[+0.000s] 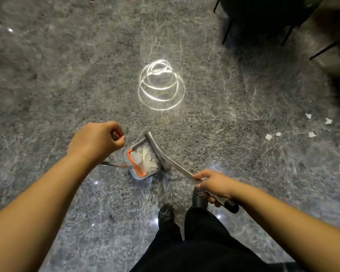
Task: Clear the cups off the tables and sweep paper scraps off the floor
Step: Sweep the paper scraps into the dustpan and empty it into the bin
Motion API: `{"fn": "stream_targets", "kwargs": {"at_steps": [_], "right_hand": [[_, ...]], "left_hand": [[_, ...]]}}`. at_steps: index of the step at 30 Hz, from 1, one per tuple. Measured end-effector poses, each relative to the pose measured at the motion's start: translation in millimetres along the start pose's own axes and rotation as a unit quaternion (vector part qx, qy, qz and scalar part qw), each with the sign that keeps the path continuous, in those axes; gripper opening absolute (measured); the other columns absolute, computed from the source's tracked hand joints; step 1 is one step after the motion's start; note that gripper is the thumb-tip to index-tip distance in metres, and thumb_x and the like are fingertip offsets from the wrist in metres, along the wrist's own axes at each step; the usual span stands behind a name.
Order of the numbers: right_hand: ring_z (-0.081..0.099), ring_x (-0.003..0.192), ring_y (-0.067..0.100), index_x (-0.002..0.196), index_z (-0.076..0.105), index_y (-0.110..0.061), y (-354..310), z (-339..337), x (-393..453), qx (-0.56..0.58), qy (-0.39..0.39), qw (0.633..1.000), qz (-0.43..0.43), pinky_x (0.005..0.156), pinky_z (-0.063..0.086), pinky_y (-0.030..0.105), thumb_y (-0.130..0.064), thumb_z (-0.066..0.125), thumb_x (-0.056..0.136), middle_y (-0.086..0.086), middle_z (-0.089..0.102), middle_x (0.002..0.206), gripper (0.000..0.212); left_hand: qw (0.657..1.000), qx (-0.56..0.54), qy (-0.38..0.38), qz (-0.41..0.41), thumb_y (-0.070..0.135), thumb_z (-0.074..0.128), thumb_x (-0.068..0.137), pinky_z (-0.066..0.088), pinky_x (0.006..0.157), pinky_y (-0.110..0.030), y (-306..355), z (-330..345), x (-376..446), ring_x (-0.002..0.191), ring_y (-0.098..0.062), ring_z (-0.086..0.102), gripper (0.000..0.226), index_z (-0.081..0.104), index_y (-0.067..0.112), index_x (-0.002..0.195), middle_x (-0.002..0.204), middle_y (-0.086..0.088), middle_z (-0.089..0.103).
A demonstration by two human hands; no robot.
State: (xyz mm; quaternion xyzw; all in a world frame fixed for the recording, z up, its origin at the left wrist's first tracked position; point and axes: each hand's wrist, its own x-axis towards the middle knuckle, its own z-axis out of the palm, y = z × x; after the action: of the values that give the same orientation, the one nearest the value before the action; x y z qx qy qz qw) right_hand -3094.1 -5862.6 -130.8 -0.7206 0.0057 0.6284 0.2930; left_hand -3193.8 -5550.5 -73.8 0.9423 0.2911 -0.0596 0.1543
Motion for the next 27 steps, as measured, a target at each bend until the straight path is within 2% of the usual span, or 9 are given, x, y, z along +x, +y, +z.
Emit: {"fn": "stream_targets", "kwargs": {"at_steps": [4,8,11,15,18,23,27], "right_hand": [[0.046,0.032,0.008,0.135,0.045,-0.018,16,16,-20,0.045,0.046,0.998,-0.011,0.035,0.035,0.015,-0.003,0.047,0.096,0.009,0.050,0.073,0.042],[0.044,0.036,0.011,0.133,0.046,-0.021,35,23,-41,0.087,0.084,0.993,-0.011,0.036,0.035,0.015,-0.004,0.046,0.096,0.008,0.050,0.069,0.041],[0.044,0.030,0.008,0.130,0.048,-0.019,54,23,-55,0.162,0.124,0.979,-0.005,0.034,0.032,0.014,-0.001,0.044,0.096,0.002,0.047,0.073,0.039],[0.043,0.032,0.012,0.131,0.047,-0.022,88,15,-69,0.226,0.153,0.962,0.015,0.036,0.033,0.017,-0.003,0.044,0.097,0.008,0.048,0.064,0.039],[0.043,0.036,0.015,0.133,0.039,-0.026,116,9,-73,0.242,0.176,0.954,0.032,0.040,0.034,0.020,-0.007,0.045,0.097,0.009,0.050,0.060,0.041],[0.043,0.035,0.014,0.120,0.044,-0.018,150,-4,-71,0.242,0.222,0.943,0.059,0.038,0.035,0.020,-0.006,0.046,0.096,0.009,0.049,0.060,0.027],[0.041,0.035,0.013,0.103,0.043,-0.014,165,-7,-65,0.239,0.234,0.940,0.070,0.036,0.034,0.018,-0.002,0.043,0.094,0.010,0.046,0.063,0.015]], "left_hand": [[0.999,-0.029,-0.013,0.022,0.036,0.077,0.075,0.044,0.057,-0.028,-5,-5,-5,0.067,-0.019,0.062,0.020,0.059,0.039,0.067,0.065,0.010,0.063],[0.996,-0.029,-0.040,0.072,0.035,0.077,0.073,0.050,0.062,-0.031,9,-7,-12,0.067,-0.019,0.063,0.023,0.058,0.043,0.064,0.062,0.015,0.061],[0.991,-0.023,-0.045,0.123,0.034,0.076,0.072,0.044,0.058,-0.027,31,-7,-13,0.065,-0.016,0.061,0.018,0.060,0.042,0.067,0.060,0.018,0.059],[0.979,-0.013,-0.068,0.191,0.032,0.074,0.074,0.049,0.058,-0.029,64,1,-17,0.063,-0.015,0.061,0.017,0.061,0.041,0.069,0.061,0.018,0.058],[0.972,-0.001,-0.080,0.220,0.031,0.073,0.077,0.044,0.056,-0.027,87,14,-25,0.063,-0.015,0.059,0.017,0.059,0.039,0.071,0.059,0.019,0.055],[0.965,0.022,-0.110,0.237,0.032,0.068,0.080,0.047,0.056,-0.029,127,33,-27,0.067,-0.019,0.061,0.018,0.056,0.037,0.068,0.064,0.014,0.058],[0.951,0.045,-0.114,0.283,0.035,0.065,0.082,0.039,0.052,-0.026,157,47,-35,0.064,-0.016,0.053,0.003,0.064,0.032,0.082,0.063,0.015,0.053]]}}
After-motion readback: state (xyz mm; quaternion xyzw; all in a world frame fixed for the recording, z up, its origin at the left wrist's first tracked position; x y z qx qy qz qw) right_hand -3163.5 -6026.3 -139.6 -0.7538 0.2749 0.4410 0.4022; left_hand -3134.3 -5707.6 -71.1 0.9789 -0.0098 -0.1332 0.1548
